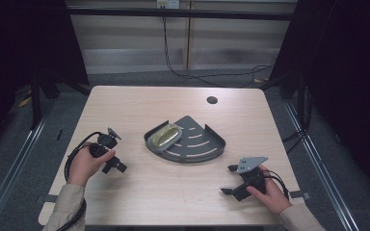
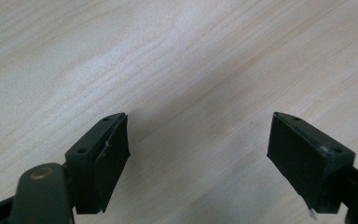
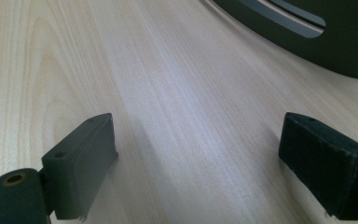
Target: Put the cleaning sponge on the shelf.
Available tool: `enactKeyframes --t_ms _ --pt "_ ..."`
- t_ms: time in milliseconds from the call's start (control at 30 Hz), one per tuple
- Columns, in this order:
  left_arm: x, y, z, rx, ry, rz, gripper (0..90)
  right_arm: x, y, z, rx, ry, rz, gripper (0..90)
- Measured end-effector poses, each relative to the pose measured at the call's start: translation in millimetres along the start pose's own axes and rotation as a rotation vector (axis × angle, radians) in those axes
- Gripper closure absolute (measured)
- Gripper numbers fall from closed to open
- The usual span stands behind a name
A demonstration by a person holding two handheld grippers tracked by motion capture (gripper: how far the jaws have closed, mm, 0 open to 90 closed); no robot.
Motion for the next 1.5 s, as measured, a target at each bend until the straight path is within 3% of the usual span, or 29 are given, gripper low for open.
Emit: enactKeyframes --t_ms 433,733,1067,1167,1367,1500 --pt "-3.8 -4.6 -14.5 -0.028 0.022 0.030 20.1 0.0 0.0 0.0 0.000 0.000 0.000 10.3" --pt "-6.1 -2.3 -19.3 -0.061 0.087 0.047 16.1 -0.2 0.2 0.1 0.003 0.002 0.000 10.3" --pt "-8.9 0.6 -25.5 -0.148 0.132 0.105 14.5 -0.1 0.0 0.0 0.001 0.002 -0.002 10.3" --pt "-10.2 1.7 -26.3 -0.140 0.152 0.102 11.9 0.0 0.1 -0.2 0.002 0.000 -0.004 10.3" --pt "-11.7 1.4 -27.6 -0.162 0.158 0.103 6.5 0.1 0.2 -0.2 0.003 0.000 -0.005 10.3" --pt "-14.1 2.5 -27.7 -0.150 0.172 0.100 3.2 0.1 0.2 -0.2 0.003 0.000 -0.005 10.3"
Point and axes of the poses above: each handheld gripper's, and its own axes: x roughly backward along the jaws, z roughly out of its top, y roughly to its right, the point moved 6 cm from there along -x, roughly forward along the jaws, and after that the axes turned 8 degrees about y, right-handed, at the moved point
